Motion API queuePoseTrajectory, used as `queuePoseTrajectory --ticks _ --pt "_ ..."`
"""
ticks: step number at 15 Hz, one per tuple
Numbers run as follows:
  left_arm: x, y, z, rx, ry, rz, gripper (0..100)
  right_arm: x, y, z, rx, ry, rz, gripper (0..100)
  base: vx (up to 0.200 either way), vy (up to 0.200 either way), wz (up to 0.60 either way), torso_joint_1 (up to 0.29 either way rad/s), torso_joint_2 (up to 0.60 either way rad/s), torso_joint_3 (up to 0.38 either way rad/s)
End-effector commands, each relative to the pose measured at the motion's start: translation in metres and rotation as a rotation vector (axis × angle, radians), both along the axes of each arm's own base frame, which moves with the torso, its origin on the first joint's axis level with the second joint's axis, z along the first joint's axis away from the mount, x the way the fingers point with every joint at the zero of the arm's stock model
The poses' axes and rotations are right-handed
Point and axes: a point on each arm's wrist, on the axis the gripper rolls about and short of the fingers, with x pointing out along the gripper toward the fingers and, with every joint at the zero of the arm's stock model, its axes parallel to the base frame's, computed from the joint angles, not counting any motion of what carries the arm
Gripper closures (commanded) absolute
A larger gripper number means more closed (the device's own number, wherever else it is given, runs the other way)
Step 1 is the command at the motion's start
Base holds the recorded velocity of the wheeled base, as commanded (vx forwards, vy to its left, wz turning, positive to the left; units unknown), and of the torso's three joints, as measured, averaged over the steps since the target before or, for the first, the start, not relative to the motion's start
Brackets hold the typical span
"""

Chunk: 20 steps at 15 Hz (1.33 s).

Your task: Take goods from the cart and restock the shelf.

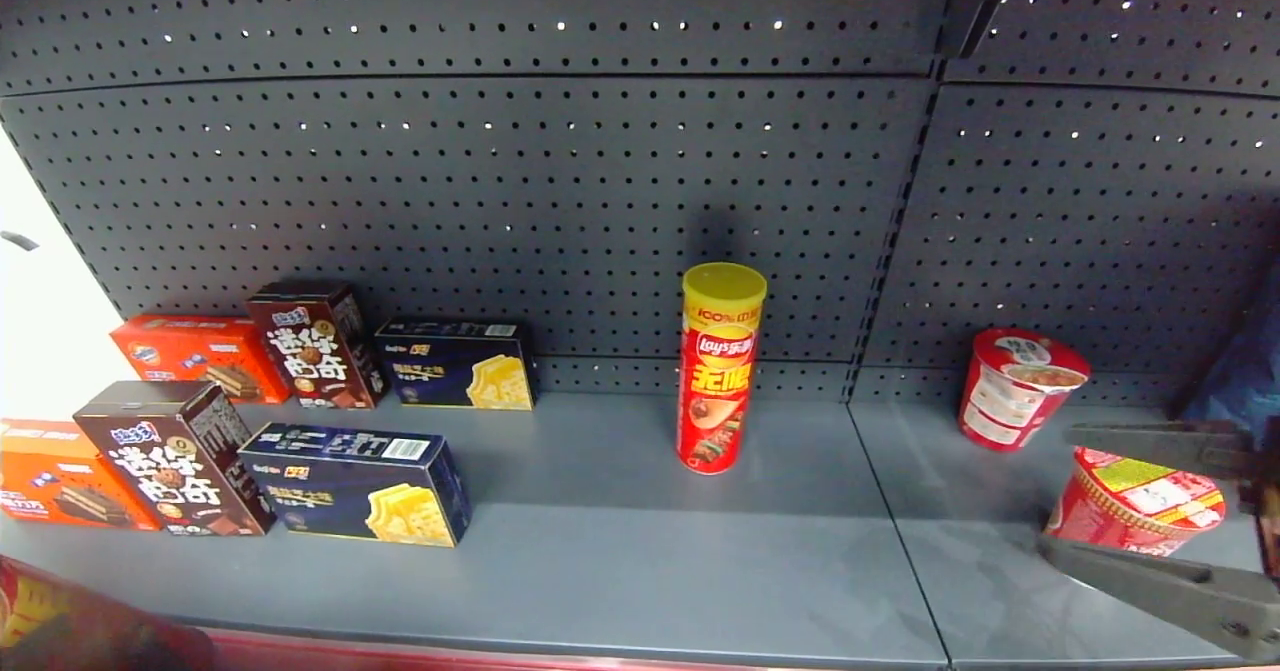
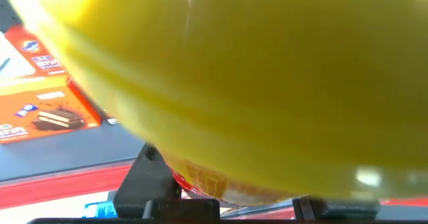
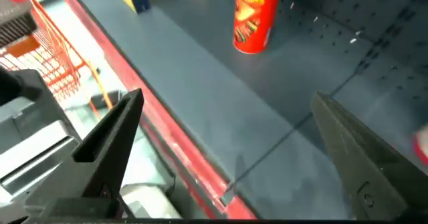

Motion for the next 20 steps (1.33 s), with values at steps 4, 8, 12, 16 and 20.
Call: queuePoseTrajectory --ticks 4,8,12,16,20 --pt "0.001 -0.001 -0.008 -0.011 0.032 -0.021 100 0.078 0.037 -0.01 -0.032 0.061 0.017 0 0.0 0.0 0.0 0.0 0.0 0.0" --pt "-0.005 -0.001 -0.008 -0.068 0.013 -0.07 100 0.122 0.06 -0.026 -0.008 0.036 0.136 0 0.0 0.0 0.0 0.0 0.0 0.0" --pt "-0.018 0.001 -0.015 -0.062 0.051 -0.102 100 0.146 0.065 -0.039 0.006 0.025 0.185 0 0.0 0.0 0.0 0.0 0.0 0.0" --pt "-0.03 0.004 -0.017 -0.063 0.042 -0.21 100 0.169 0.073 -0.039 0.021 0.008 0.229 0 0.0 0.0 0.0 0.0 0.0 0.0" --pt "-0.031 0.005 -0.016 -0.059 0.056 -0.22 100 0.191 0.078 -0.045 0.023 -0.006 0.255 0 0.0 0.0 0.0 0.0 0.0 0.0"
